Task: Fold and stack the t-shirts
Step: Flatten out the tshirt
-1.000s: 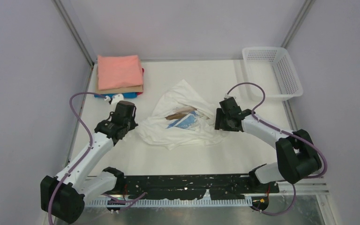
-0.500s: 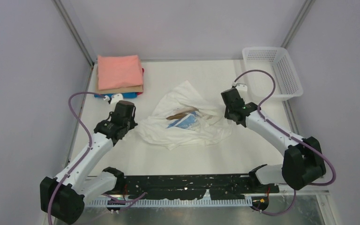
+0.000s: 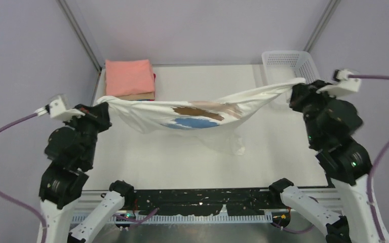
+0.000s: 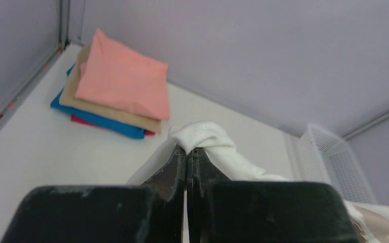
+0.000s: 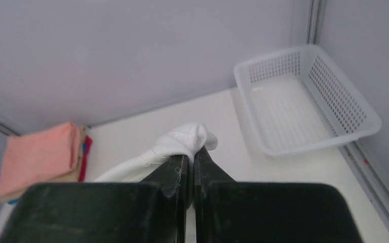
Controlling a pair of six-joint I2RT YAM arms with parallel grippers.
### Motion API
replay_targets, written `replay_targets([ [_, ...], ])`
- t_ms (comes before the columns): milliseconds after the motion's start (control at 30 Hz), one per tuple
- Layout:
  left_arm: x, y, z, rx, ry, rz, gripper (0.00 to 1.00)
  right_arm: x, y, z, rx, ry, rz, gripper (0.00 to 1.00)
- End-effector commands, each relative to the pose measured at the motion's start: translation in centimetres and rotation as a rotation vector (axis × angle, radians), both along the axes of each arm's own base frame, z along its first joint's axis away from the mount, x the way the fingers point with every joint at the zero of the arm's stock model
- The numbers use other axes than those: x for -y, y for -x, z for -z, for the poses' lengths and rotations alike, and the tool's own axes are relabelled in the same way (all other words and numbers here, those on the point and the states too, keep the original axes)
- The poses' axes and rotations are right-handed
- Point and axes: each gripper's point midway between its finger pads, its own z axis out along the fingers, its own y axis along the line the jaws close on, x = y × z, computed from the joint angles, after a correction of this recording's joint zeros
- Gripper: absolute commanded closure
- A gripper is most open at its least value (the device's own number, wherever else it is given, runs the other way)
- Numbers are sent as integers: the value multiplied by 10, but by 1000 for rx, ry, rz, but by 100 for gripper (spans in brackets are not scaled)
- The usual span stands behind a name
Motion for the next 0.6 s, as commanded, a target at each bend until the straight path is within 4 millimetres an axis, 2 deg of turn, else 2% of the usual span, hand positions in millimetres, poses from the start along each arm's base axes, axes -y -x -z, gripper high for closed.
replay_targets([
  [0, -34, 51, -73, 226, 0, -62, 100, 33, 59, -76, 226, -38, 15, 94],
  [100, -49, 86, -101, 323, 29, -76, 100, 45, 95, -102, 325, -73, -13, 94],
  [200, -61, 114, -126, 415, 55, -82, 100, 53, 121, -119, 397, -111, -34, 94],
  [333, -71, 132, -149, 481, 49, -106, 100, 61, 143, -127, 444, -129, -44, 94],
  [400, -72, 127, -152, 470, 35, -119, 100, 61, 141, -122, 423, -123, -44, 94],
  [467, -69, 111, -148, 432, 15, -135, 100, 61, 135, -113, 392, -126, -23, 94],
  [533, -69, 85, -137, 367, -14, -188, 100, 62, 123, -100, 354, -128, 13, 94],
  [567, -69, 65, -127, 311, -34, -231, 100, 61, 113, -90, 327, -119, 39, 94],
])
